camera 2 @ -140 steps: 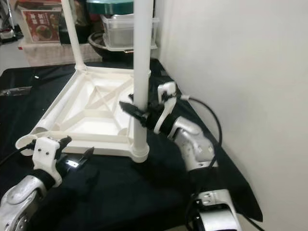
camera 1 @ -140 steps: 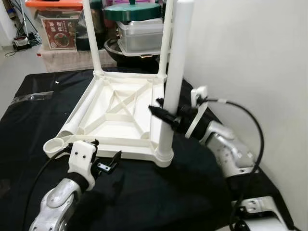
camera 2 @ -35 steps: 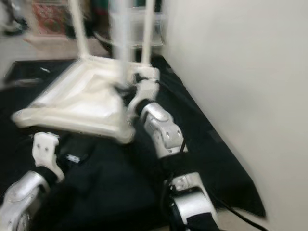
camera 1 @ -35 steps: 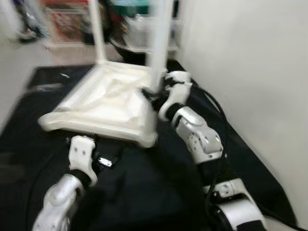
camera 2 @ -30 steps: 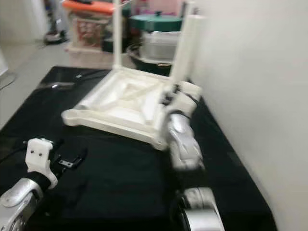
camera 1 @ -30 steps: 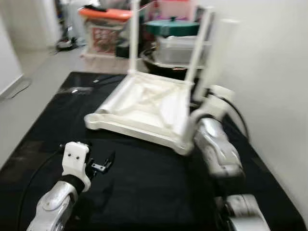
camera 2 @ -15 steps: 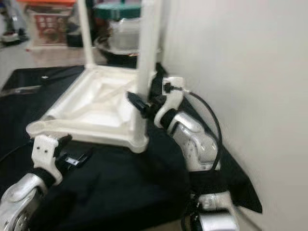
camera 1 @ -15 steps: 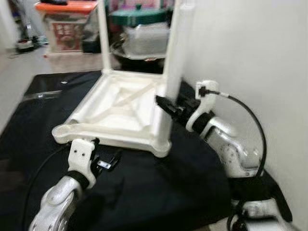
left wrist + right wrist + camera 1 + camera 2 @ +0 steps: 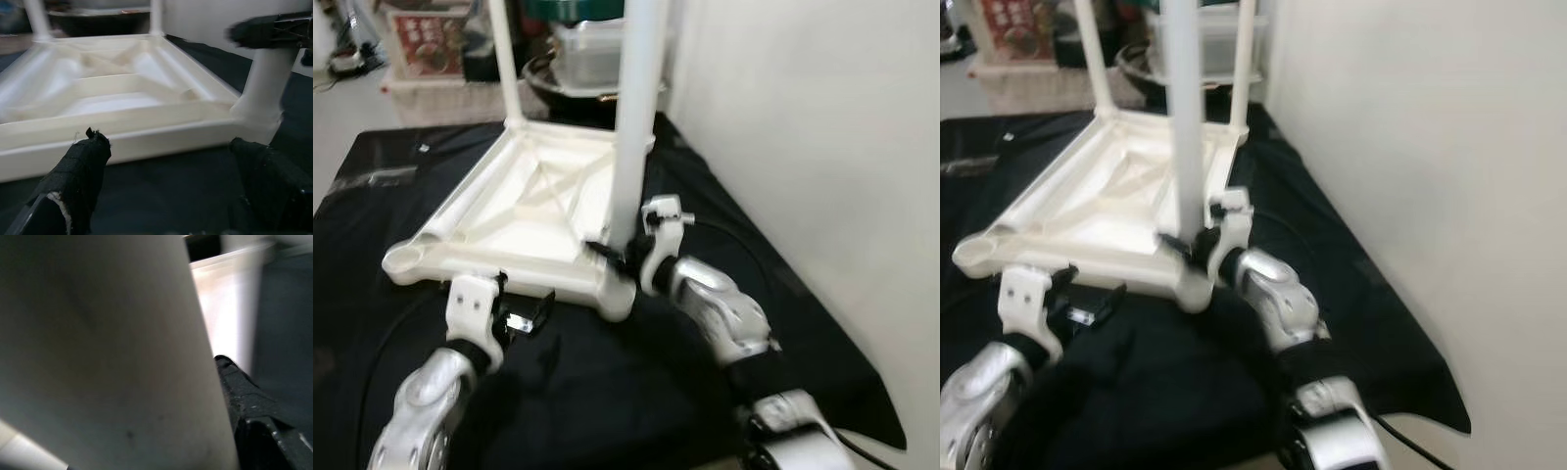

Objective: Building children table

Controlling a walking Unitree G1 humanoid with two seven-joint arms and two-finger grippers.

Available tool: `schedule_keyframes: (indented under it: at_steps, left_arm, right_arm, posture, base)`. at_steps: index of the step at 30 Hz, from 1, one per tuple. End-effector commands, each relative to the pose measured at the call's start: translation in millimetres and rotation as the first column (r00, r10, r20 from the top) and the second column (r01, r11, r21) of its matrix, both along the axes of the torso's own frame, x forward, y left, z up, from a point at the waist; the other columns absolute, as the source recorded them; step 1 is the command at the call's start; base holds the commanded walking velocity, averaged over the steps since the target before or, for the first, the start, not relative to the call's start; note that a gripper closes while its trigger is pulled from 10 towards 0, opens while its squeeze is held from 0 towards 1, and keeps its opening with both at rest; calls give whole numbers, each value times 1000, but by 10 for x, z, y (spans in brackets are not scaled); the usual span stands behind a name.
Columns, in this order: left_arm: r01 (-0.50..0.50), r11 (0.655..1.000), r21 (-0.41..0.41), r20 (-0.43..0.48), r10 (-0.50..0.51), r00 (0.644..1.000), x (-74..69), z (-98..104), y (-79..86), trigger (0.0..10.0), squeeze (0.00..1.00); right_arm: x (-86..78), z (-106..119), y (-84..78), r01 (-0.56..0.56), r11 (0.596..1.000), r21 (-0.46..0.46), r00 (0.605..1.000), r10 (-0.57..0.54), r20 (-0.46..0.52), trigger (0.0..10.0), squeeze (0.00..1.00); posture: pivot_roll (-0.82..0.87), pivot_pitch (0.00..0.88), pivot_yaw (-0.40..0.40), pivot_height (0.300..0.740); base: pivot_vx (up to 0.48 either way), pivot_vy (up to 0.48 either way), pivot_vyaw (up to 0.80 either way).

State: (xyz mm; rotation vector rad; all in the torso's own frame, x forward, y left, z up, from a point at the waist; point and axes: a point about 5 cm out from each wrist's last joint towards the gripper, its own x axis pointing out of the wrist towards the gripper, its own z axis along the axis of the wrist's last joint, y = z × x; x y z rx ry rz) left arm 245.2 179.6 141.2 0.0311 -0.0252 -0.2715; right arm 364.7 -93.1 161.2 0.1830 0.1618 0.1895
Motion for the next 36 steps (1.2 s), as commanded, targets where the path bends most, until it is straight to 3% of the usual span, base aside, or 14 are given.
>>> schedule_keyframes:
  at_steps: [1,4,8,9,13,14,18,19,27,30,33,34,35,36]
  left_arm:
    - [-9,1000,3,-24,9,1000,-11,-51,31,10000,0]
    - [-4,1000,4,-26,4,1000,-10,-50,30,10000,0]
    - [-1,1000,0,-27,1,1000,-16,-46,37,10000,0]
    - [2,1000,-1,-28,-2,1000,-16,-46,38,10000,0]
    - [9,1000,-2,-29,-9,1000,-9,-47,34,10000,0]
    - [15,1000,-2,-31,-15,999,-2,-48,25,10000,0]
    - [19,1000,-2,-33,-19,999,3,-49,19,10000,0]
    - [20,1000,-3,-32,-20,999,1,-50,17,10000,0]
    - [1,1000,1,-27,-1,1000,-18,-51,46,10000,0]
    - [1,1000,1,-27,-1,1000,-18,-51,46,10000,0]
    - [-7,1000,5,-26,7,1000,-26,-54,54,10000,0]
    - [-7,1000,5,-26,7,1000,-26,-54,54,10000,0]
    - [-10,1000,8,-28,10,1000,-39,-58,66,10000,0]
    - [-10,1000,8,-28,10,1000,-39,-58,66,10000,0]
  right_arm:
    - [-44,-306,-276,171,985,-8,974,-170,-148,0,0]
    - [-302,-506,-836,564,815,-135,794,-580,-182,0,0]
    - [-654,-487,-986,509,833,-219,822,-545,-165,471,0]
    - [-647,-409,-831,381,912,-151,903,-402,-152,10000,0]
    - [-621,-96,-496,77,993,87,997,-79,23,10000,0]
    - [-583,78,-392,-76,992,99,991,65,113,10000,1000]
    - [-540,234,-315,-225,969,103,963,205,175,10000,1000]
    - [-520,400,-254,-396,914,87,901,369,229,10000,0]
    - [-614,494,-33,-841,531,-103,501,837,220,10000,0]
    - [-614,494,-33,-841,531,-103,501,837,220,10000,0]
    - [-707,303,85,-905,422,-62,406,896,181,0,0]
    - [-707,303,85,-905,422,-62,406,896,181,0,0]
    - [-287,7,-16,-546,837,-44,837,547,26,0,0]
    - [-287,7,-16,-546,837,-44,837,547,26,0,0]
  posture:
    - [74,0,-62,740]
    - [51,0,-47,740]
    - [31,0,-35,740]
    - [16,0,-24,740]
    - [7,0,-15,740]
    - [17,0,-17,740]
    - [20,0,-19,740]
    - [35,0,-26,740]
    - [90,0,-65,740]
    - [90,0,-65,740]
    - [106,0,-75,740]
    - [106,0,-75,740]
    - [92,0,-64,740]
    - [92,0,-64,740]
  base:
    - [0,0,0]
    - [0,0,0]
    - [0,0,0]
    - [0,0,0]
    - [0,0,0]
    - [0,0,0]
    - [0,0,0]
    - [0,0,0]
    - [0,0,0]
    - [0,0,0]
    - [0,0,0]
    - [0,0,0]
    - [0,0,0]
    - [0,0,0]
